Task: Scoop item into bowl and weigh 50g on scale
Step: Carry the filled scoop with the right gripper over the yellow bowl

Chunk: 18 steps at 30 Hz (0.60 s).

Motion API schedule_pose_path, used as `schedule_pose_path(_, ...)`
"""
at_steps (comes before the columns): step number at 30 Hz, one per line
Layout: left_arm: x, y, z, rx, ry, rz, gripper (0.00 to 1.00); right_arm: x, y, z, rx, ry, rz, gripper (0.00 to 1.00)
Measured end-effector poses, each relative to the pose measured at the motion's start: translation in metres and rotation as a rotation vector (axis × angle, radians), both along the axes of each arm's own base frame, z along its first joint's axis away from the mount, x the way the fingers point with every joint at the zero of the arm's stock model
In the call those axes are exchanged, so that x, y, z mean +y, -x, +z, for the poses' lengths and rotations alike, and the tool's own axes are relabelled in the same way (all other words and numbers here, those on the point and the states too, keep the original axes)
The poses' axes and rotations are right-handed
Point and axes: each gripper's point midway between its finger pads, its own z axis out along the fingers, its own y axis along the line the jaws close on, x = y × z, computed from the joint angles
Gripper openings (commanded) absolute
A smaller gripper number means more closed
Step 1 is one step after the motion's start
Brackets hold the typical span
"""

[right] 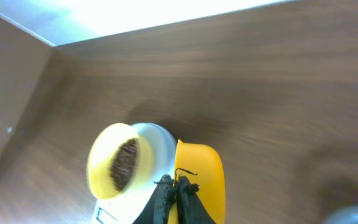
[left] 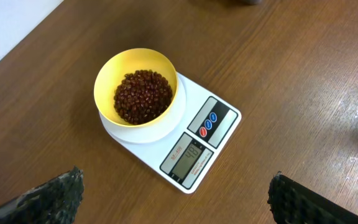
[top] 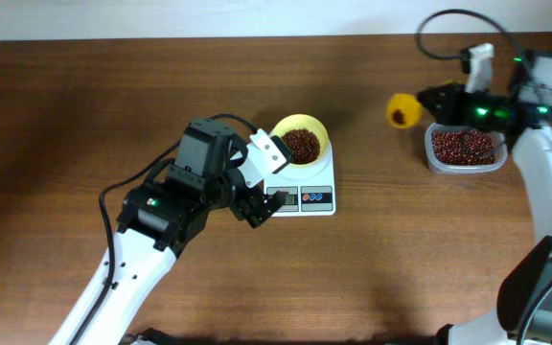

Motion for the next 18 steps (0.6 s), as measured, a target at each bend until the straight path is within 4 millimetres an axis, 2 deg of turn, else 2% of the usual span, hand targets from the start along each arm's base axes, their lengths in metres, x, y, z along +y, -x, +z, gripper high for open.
schedule_pose_path(3,0.000,0.000,0.000,0.001,-0.001,0.000,0.99,0.036,-0.002,0.007,-0.015,-0.024,0.055,0.04)
schedule_pose_path(5,0.000,0.000,0.000,0.002,-0.001,0.000,0.99,0.054,-0.001,0.009,-0.012,-0.039,0.077,0.04)
schedule_pose_path(12,0.000,0.000,0.000,0.002,-0.001,0.000,0.99,0.105,0.004,0.018,-0.030,-0.068,0.158,0.04)
schedule_pose_path(18,0.000,0.000,0.000,0.002,-0.001,0.000,0.99,0.142,0.010,0.014,-0.095,0.022,0.234,0.04)
